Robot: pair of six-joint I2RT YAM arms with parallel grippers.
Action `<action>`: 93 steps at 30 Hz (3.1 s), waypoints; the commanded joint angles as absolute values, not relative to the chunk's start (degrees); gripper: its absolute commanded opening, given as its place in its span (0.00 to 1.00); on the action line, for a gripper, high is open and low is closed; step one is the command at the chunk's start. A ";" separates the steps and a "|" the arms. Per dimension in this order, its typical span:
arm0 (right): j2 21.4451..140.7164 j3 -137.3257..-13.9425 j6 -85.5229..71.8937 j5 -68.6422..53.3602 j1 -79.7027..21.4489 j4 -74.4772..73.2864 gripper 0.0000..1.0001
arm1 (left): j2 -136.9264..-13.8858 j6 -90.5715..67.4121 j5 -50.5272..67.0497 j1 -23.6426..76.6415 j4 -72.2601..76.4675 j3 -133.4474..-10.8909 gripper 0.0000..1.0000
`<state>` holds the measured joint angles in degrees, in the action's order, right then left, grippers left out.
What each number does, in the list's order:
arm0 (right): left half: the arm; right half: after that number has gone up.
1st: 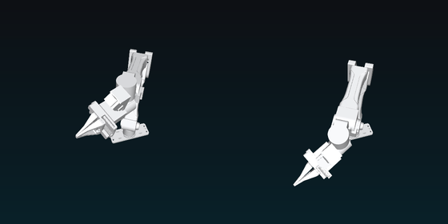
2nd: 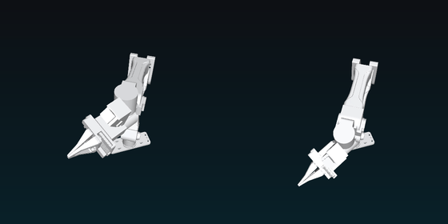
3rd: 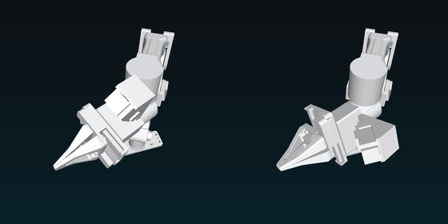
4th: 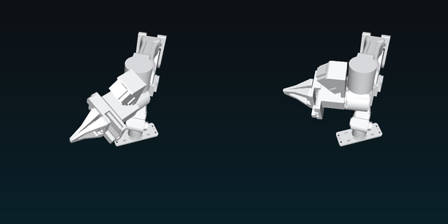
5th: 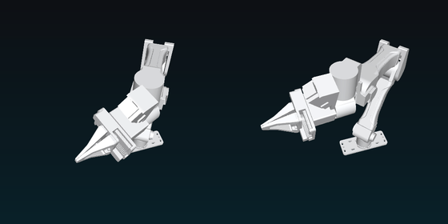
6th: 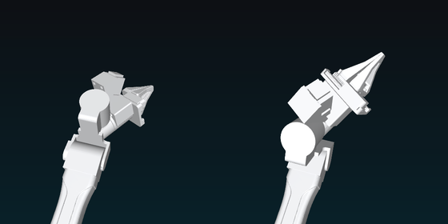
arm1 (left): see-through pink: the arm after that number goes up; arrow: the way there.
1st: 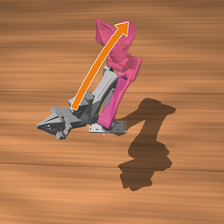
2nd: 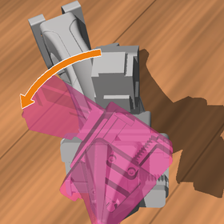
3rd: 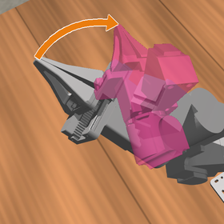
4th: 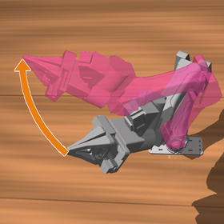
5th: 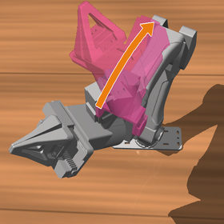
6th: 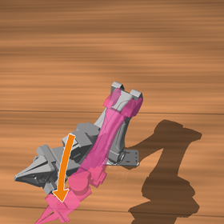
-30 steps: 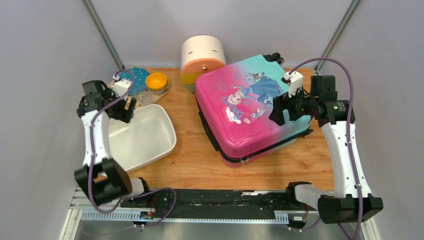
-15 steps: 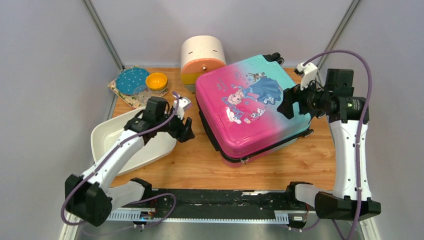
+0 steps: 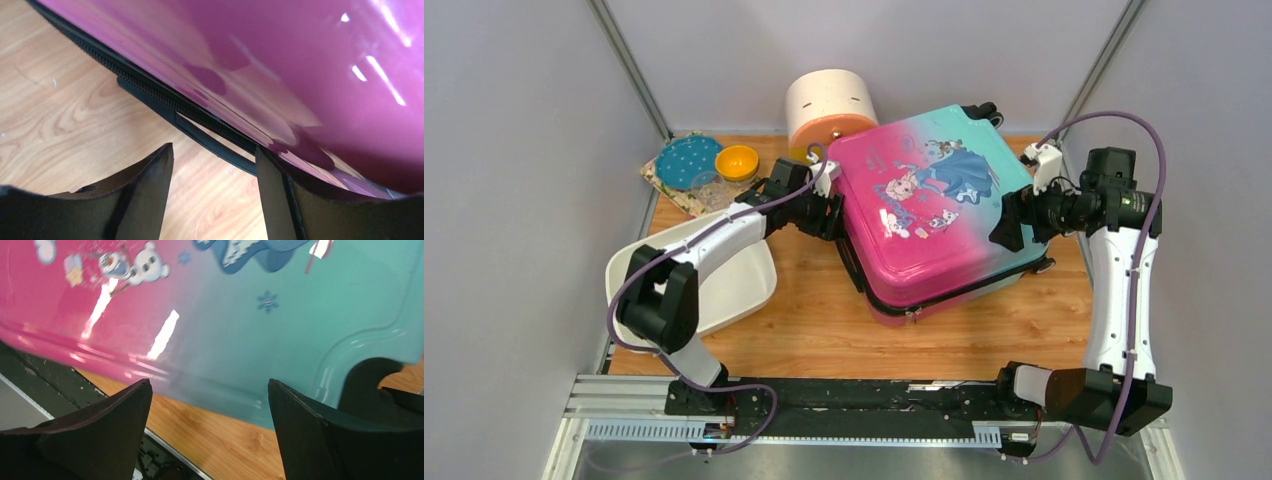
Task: Open, take out, and arrange the luggage
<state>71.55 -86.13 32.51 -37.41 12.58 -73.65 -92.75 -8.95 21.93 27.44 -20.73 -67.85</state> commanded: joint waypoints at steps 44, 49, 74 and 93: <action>60.38 -73.74 25.49 -37.80 10.55 -65.13 0.77 | -71.70 83.90 21.90 67.94 -34.34 -53.05 0.75; 61.60 -74.62 23.91 -34.46 10.55 -64.34 0.79 | -80.67 93.86 14.07 69.26 -46.48 -65.37 0.74; 66.36 -78.05 16.26 -36.04 10.55 -62.67 0.82 | -103.97 102.74 -4.39 73.38 -47.02 -89.38 0.52; 66.97 -78.31 14.24 -39.11 10.63 -60.64 0.84 | -114.26 102.57 -9.22 74.18 -59.50 -101.51 0.44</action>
